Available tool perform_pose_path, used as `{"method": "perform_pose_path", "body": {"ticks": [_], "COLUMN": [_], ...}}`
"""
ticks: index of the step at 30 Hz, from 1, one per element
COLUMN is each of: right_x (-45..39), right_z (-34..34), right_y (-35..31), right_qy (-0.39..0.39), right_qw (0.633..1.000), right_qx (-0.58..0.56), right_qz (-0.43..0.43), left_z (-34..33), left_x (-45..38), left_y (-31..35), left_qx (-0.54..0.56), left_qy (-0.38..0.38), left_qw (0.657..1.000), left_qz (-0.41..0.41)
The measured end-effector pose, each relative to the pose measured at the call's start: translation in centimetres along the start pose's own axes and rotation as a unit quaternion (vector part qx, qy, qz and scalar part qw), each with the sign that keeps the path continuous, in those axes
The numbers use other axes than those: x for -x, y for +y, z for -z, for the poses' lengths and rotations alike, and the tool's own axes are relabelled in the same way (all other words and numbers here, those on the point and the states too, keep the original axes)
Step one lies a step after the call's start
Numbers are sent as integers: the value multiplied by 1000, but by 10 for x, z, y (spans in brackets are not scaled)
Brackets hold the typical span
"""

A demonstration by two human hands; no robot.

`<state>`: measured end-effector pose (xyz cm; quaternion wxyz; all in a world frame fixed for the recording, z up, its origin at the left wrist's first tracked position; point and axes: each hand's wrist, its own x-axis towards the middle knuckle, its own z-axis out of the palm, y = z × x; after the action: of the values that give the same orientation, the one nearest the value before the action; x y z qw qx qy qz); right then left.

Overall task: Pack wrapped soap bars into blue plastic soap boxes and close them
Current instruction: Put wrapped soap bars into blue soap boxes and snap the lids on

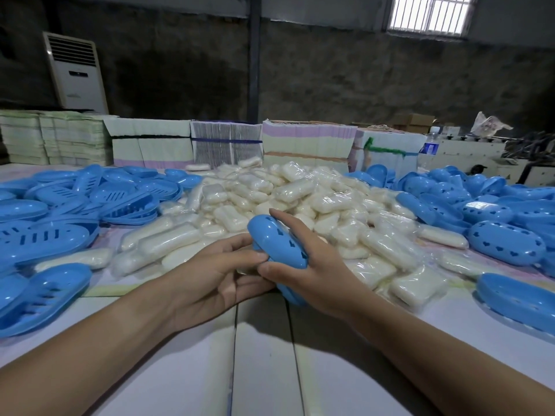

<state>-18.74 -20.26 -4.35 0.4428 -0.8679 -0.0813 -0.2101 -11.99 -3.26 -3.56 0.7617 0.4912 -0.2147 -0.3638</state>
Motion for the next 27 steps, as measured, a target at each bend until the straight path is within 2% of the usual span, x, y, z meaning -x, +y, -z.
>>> {"method": "perform_pose_path", "body": {"ticks": [4,9,13,18,21,24,27], "right_x": [-1,-5,-9,-8,-8,-8,-5], "right_z": [0,4,12,12,10,11,4], "right_y": [-4,-13,-17,-17,-15,-12,-12], "right_qy": [14,79,100,145,154,138,68], "right_qw": [999,987,969,974,975,976,981], "right_qx": [-35,-136,-219,-172,-152,-158,-175], "right_qz": [-19,-43,-52,-31,-43,-53,-57], "left_z": [-1,3,5,5,5,5,2], "left_x": [-3,-6,-8,-8,-10,-12,-9], "left_y": [-4,-4,-4,-4,-4,-2,-1], "left_qx": [21,77,148,154,157,161,106], "left_qy": [7,-34,-66,-73,-23,31,16], "left_qw": [1000,996,987,985,986,985,991], "left_qz": [-15,-18,-22,-39,-44,-57,-76]}}
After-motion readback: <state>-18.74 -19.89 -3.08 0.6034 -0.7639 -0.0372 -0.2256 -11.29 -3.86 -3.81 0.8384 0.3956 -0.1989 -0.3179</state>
